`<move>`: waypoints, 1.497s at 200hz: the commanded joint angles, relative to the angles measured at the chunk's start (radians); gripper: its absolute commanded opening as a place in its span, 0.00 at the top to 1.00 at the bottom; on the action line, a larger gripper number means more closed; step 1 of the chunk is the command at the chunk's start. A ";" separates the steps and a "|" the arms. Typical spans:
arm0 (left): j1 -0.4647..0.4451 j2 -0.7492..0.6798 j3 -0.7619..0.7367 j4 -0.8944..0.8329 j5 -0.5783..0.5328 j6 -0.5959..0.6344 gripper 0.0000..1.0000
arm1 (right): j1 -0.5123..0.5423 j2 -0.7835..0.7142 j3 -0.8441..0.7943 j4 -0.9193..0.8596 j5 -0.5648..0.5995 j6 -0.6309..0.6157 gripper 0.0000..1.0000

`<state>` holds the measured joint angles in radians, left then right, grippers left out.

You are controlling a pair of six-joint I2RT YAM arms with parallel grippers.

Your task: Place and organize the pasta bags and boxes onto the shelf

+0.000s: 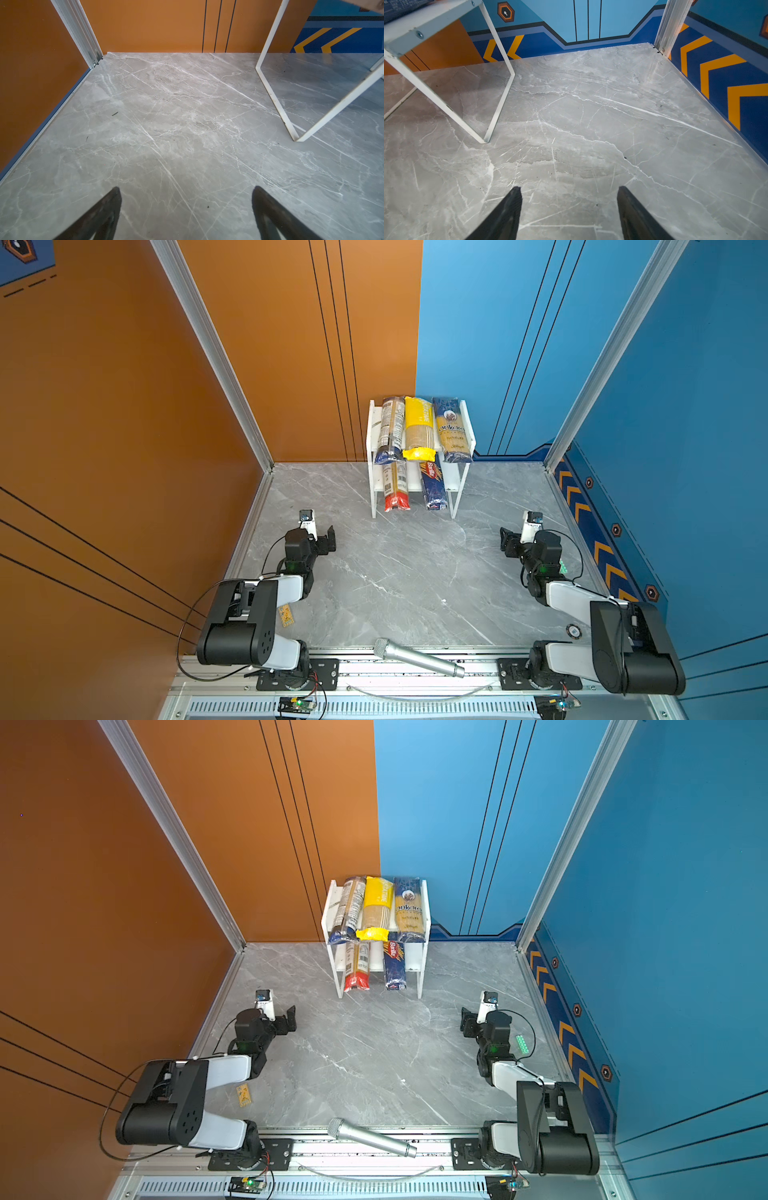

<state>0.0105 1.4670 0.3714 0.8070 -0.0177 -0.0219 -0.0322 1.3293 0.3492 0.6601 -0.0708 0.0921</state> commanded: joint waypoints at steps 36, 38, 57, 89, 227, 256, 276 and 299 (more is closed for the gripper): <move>0.011 0.035 -0.034 0.139 0.020 0.013 0.02 | -0.002 0.072 -0.062 0.276 0.064 0.006 0.30; 0.011 0.038 -0.034 0.142 0.019 0.014 0.02 | -0.003 0.078 -0.063 0.285 0.064 0.007 0.30; 0.011 0.051 -0.045 0.172 0.009 0.012 0.02 | 0.000 0.130 -0.068 0.340 0.085 0.008 0.30; 0.012 0.075 -0.058 0.217 0.010 0.008 0.02 | 0.020 0.215 -0.092 0.467 0.135 0.001 0.30; 0.009 0.099 0.008 0.116 0.025 0.021 0.02 | 0.056 0.217 0.025 0.247 0.189 -0.027 0.00; 0.011 0.101 0.009 0.117 0.025 0.021 0.02 | 0.054 0.219 0.028 0.243 0.185 -0.027 0.00; 0.011 0.102 0.011 0.116 0.025 0.021 0.02 | 0.054 0.219 0.028 0.242 0.186 -0.026 0.00; 0.011 0.101 0.012 0.115 0.024 0.022 0.02 | 0.054 0.219 0.028 0.242 0.187 -0.025 0.00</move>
<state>0.0143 1.5600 0.3656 0.9371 -0.0063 -0.0147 0.0200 1.5448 0.3637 0.9234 0.1074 0.0738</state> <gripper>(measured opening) 0.978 0.994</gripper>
